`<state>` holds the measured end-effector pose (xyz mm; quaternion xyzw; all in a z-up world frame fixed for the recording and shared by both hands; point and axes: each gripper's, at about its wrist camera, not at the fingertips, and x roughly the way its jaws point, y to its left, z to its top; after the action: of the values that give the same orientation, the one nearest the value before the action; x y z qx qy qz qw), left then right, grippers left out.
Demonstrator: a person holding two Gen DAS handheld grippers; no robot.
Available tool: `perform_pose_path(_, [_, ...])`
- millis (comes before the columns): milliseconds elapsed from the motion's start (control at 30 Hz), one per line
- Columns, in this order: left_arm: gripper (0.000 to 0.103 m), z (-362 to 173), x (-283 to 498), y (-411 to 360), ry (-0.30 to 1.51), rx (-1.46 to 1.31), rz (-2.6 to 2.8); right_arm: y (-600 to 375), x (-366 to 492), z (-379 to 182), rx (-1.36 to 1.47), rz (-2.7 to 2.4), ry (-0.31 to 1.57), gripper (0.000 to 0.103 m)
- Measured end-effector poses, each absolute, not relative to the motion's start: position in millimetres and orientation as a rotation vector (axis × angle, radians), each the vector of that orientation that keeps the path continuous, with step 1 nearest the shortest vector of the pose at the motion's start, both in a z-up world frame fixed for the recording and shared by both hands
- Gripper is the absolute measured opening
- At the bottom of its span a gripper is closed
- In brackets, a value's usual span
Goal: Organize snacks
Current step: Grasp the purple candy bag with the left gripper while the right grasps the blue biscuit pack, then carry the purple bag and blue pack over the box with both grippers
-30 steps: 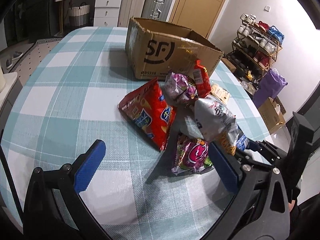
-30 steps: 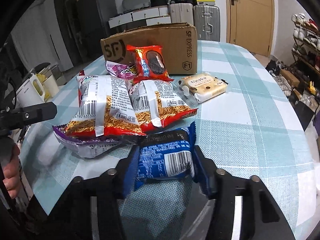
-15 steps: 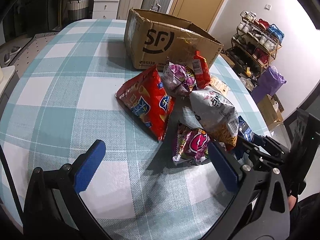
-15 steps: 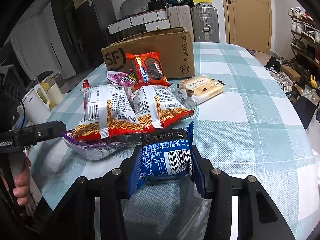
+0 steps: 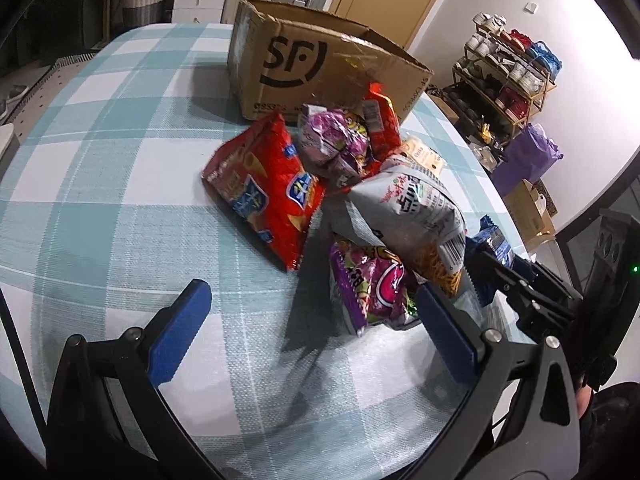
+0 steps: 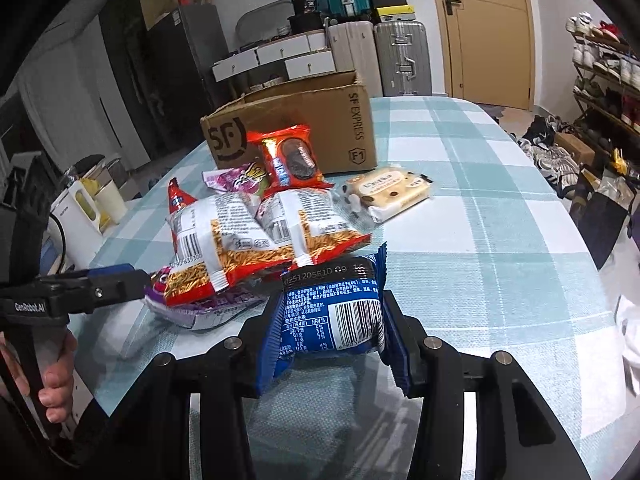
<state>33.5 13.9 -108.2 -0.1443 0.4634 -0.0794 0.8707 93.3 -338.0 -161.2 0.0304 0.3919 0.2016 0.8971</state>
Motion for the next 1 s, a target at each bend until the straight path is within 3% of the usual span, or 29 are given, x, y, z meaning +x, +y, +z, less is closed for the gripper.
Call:
perform_pose_path(600, [0.101,-127.6,47.1,-23.9,1.046,-0.294,-0.238,-357.6,86.1,-155.2,0.095,0.401,0.791,0.046])
perform_pose_path(667, [0.096,-127.2,48.3,-26.6,1.043,-0.301,-0.259,-360.3,85.9,-155.8,0.102,0.398,0.791,0.046])
perform_pose_path(767, [0.08,-127.2,50.7,-29.7,1.04,-0.297,-0.287,-364.6,85.4,-156.1,0.116,0.397,0.79,0.046])
perform_pose_path(800, [0.067,-127.9,51.2,-29.2,1.039,-0.301,-0.3,-365.4,85.0,-156.3,0.117,0.396,0.79,0.046])
perform_pose_path(833, [0.046,-128.5,52.0,-29.0,1.044,-0.316,-0.329,-366.0,84.3,-156.7,0.118,0.396,0.789,0.046])
perform_pose_path(867, [0.041,-130.3,53.5,-29.3,1.06,-0.337,-0.371,-366.2,83.8,-156.9,0.119,0.396,0.79,0.046])
perform_pose_path(1000, [0.036,-130.5,50.2,-34.2,1.048,-0.314,-0.41,-365.7,81.0,-155.6,0.118,0.398,0.787,0.046])
